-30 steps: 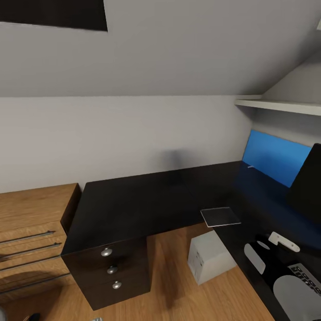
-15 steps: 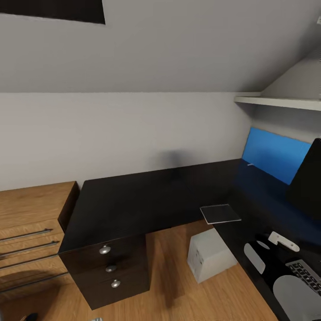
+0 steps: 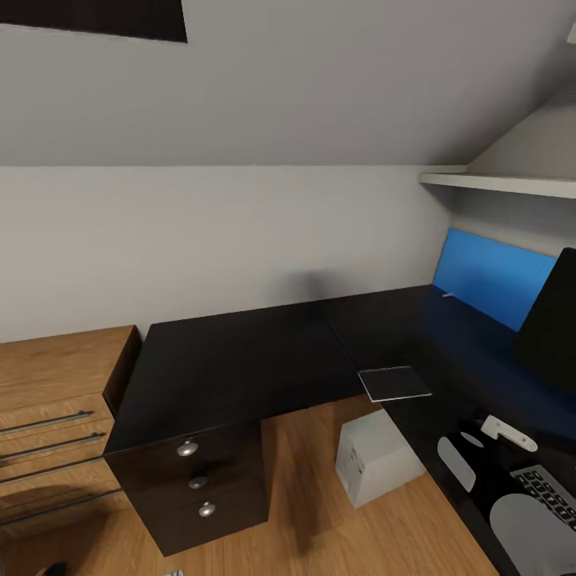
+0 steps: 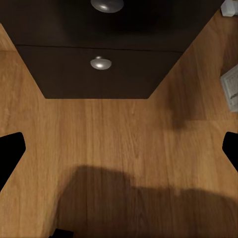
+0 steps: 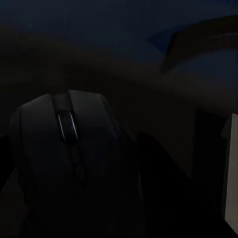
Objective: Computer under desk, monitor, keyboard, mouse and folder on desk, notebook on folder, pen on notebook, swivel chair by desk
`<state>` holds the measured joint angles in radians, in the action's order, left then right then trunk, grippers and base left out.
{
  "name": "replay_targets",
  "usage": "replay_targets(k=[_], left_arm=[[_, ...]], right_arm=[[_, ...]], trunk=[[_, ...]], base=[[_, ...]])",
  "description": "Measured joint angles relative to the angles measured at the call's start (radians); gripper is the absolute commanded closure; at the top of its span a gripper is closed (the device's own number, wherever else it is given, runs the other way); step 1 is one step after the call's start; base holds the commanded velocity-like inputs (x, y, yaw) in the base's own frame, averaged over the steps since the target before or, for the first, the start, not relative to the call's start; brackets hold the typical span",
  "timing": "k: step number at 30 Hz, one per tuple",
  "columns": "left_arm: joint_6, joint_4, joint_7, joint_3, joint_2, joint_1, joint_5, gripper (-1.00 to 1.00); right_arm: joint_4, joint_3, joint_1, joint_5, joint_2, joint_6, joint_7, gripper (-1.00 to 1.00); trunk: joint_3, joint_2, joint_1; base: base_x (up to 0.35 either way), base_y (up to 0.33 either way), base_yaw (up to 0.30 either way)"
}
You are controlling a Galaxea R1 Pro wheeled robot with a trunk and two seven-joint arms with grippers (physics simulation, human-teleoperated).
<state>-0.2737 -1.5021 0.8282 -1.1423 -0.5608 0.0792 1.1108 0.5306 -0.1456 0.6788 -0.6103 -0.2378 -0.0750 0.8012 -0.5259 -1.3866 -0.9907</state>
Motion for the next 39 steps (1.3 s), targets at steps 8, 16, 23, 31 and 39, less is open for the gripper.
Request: replay_targets(k=[8,16,23,31,39], left_arm=[[0.000,0.000,0.000,-0.001,0.000,0.000,0.000,-1.00],[0.000,0.000,0.000,0.000,0.000,0.000,0.000,-1.00],[0.000,0.000,0.000,-0.001,0.000,0.000,0.000,-1.00],[0.000,0.002,0.001,0.000,0.000,0.000,0.007,-1.00],[0.000,0.077,0.003,0.007,0.034,0.000,0.073,-1.00]], right_arm=[[0.000,0.000,0.000,-0.002,0.000,-0.003,0.000,-1.00],[0.002,0.000,0.000,-0.002,0.000,-0.004,-0.001,-1.00],[0.005,0.000,0.000,-0.002,0.001,-0.004,-0.001,-1.00],[0.008,-0.001,0.000,-0.002,0.004,-0.005,-0.001,-1.00],[0.040,-0.001,0.000,-0.002,0.011,-0.004,0.002,-1.00]], trunk=[[0.000,0.000,0.000],[0.000,0.000,0.000],[0.000,0.000,0.000],[0.019,0.042,0.023],[0.044,0.098,0.054]], base=[[0.000,0.000,0.000],[0.000,0.000,0.000],[0.000,0.000,0.000],[0.000,0.000,0.000],[0.000,0.000,0.000]])
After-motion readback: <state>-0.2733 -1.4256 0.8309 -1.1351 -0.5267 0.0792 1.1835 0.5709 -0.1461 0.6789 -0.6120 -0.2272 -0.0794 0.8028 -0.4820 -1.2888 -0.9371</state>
